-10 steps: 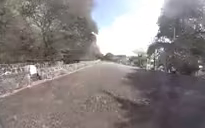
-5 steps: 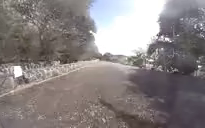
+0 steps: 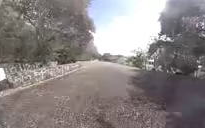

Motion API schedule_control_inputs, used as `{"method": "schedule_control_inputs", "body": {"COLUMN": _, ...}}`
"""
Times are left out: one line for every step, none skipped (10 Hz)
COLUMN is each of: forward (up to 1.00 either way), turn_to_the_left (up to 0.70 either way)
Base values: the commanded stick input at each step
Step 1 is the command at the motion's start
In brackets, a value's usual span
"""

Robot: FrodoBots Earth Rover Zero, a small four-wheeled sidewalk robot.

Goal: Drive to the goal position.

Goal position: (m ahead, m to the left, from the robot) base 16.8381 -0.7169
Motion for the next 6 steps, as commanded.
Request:
{"method": "schedule_control_inputs", "body": {"forward": 0.85, "turn_to_the_left": 0.01}}
{"method": "schedule_control_inputs", "body": {"forward": 0.85, "turn_to_the_left": 0.01}}
{"method": "schedule_control_inputs", "body": {"forward": 0.85, "turn_to_the_left": 0.01}}
{"method": "schedule_control_inputs", "body": {"forward": 0.85, "turn_to_the_left": 0.01}}
{"method": "schedule_control_inputs", "body": {"forward": 0.85, "turn_to_the_left": 0.01}}
{"method": "schedule_control_inputs", "body": {"forward": 0.85, "turn_to_the_left": 0.01}}
